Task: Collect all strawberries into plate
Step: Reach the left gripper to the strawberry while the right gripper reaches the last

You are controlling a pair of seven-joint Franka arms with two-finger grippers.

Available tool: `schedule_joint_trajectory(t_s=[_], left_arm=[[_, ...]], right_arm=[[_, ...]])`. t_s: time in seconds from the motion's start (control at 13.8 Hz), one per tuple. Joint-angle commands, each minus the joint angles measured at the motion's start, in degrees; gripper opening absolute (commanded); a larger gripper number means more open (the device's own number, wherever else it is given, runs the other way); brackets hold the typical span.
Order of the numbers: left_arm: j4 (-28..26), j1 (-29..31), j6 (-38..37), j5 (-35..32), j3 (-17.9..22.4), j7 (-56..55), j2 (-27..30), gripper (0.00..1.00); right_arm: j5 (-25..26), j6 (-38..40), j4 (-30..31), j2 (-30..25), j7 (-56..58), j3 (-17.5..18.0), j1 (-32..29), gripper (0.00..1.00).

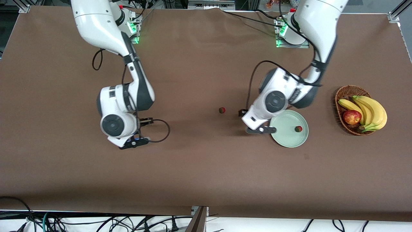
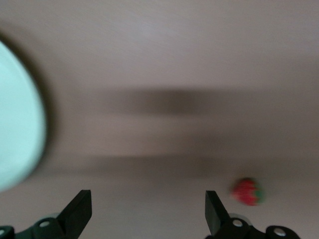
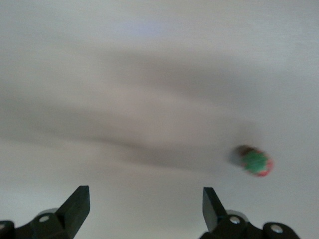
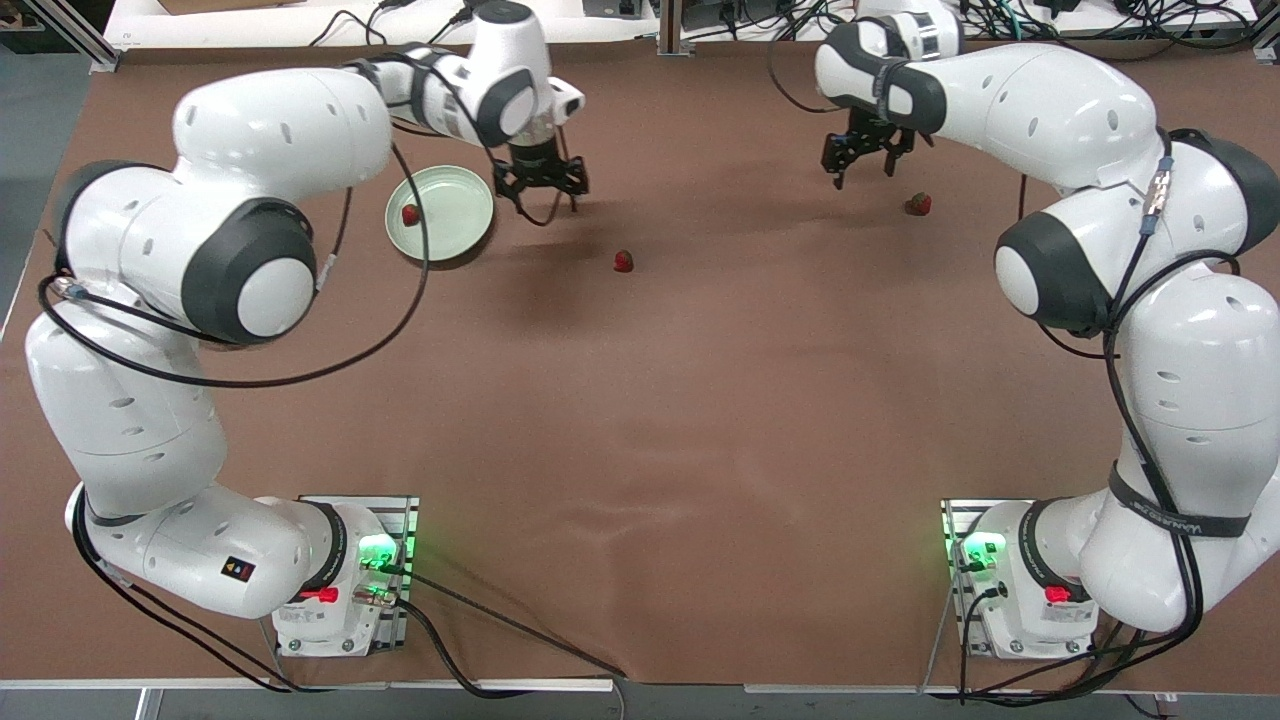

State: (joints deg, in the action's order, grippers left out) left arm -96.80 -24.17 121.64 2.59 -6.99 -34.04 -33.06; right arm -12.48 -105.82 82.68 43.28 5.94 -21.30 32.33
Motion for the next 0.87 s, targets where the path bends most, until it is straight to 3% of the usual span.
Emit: schedule_joint_trajectory(t_s=[0.0, 0.14, 0.51, 0.65, 0.79], left_arm=[[0.5, -5.5, 6.5, -0.5, 0.8, -12.7, -3.1, 1.0], [0.5, -8.6, 11.8, -0.9, 1.1, -18.1, -5.8, 1.0], [0.4, -9.5, 12.0, -5.7, 1.0, -18.2, -7.4, 1.0], [0.4, -9.7, 12.2, -5.8, 1.0, -17.9, -8.1, 0.97], [0.5, -10.3, 12.2, -5.8, 1.0, -17.8, -8.3, 0.86]], right_arm=[[-0.2, -5.7, 4.6, -0.4, 7.8, 0.4, -4.2, 1.0], [-0.7, -10.3, 8.1, -0.6, 8.5, 0.4, -5.0, 1.0], [-0.9, -11.9, 9.9, -0.7, 9.6, 0.4, -6.6, 1.0], [-0.9, -12.3, 10.9, -0.7, 10.2, 0.4, -7.1, 0.86], [-1.1, -13.0, 11.4, -0.7, 11.3, 0.4, -7.5, 0.69]])
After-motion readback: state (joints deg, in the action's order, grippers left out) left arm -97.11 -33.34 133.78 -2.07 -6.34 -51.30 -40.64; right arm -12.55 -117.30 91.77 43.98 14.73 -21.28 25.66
